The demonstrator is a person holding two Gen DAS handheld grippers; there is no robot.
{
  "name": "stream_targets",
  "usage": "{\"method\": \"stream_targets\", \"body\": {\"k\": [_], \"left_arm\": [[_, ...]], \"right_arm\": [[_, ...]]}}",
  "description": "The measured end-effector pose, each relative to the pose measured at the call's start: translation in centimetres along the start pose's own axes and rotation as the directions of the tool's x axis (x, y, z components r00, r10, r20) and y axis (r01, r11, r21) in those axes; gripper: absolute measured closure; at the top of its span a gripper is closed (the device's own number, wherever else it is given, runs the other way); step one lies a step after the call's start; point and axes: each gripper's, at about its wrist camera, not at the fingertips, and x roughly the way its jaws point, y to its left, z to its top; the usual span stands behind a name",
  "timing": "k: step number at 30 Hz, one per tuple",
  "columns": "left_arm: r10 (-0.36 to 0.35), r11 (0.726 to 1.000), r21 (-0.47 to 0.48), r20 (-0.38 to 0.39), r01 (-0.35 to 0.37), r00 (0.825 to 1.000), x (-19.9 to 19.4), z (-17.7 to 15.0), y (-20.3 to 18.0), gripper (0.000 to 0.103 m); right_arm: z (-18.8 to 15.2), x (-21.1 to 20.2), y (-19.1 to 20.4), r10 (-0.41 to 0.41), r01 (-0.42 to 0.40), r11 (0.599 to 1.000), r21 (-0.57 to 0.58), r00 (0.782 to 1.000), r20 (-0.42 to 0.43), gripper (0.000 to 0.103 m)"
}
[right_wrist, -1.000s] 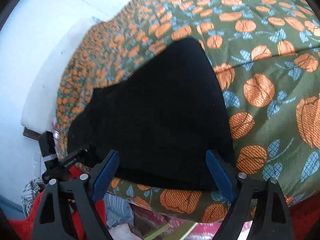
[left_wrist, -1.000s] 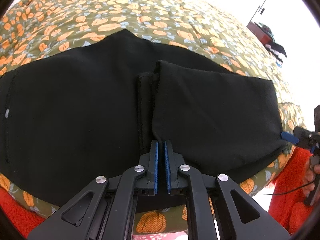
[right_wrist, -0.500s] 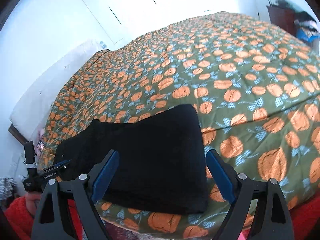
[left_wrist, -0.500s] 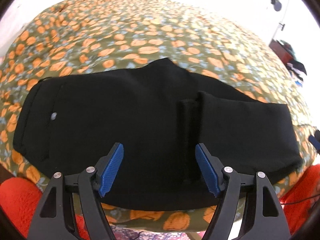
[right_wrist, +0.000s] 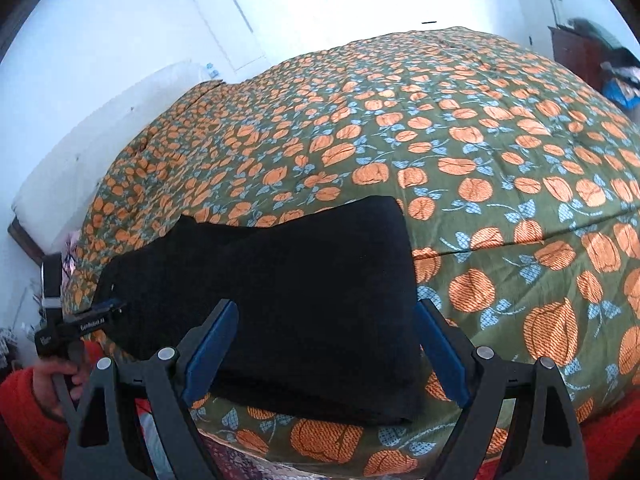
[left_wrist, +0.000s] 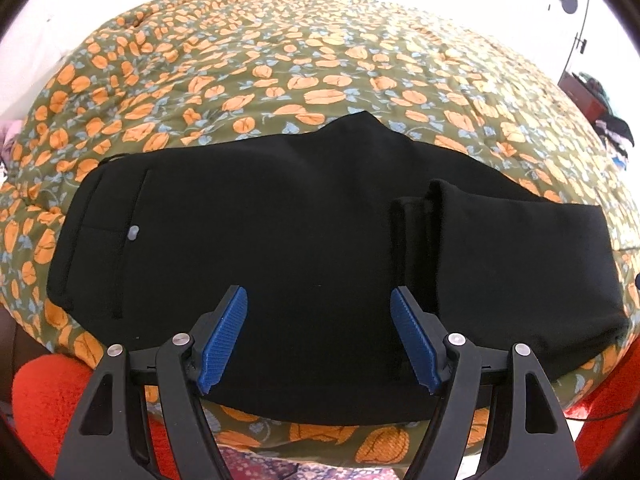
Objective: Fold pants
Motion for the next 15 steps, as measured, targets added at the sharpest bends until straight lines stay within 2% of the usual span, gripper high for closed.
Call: {"method": "stream_targets", "body": {"k": [8,12,14,15], "left_arm": [[0.018,0.999,-0.04,0.008,-0.018,1.0,-0.2,0.1,1.5,0.027],[0.029,0.984,-0.174,0.03,-0.023,0.999,-0.7,0.3,5.9,0.027],[0.049,0.962,-0.269,0.044,-0.036,0.998,-1.2,0.2,9.2,0.027],[0.063,0.942,-0.334,0.055,-0.041,0.997,-1.6,0.0,11.3,0.027]], "right_arm": [[-0.5,0.8,1.1,0.007,-0.009,0.998,-0.055,1.0,-0.029,0.015],[-0.4,1.0,1.2,0.01,-0.012,0.998,-0.059,0.999,-0.034,0.015],[-0.3,1.3,1.3,0.015,-0.017,0.998,-0.056,0.999,-0.039,0.015],[-0.3,1.5,1.3,0.019,-0.022,0.998,-0.054,0.999,-0.042,0.015]]}}
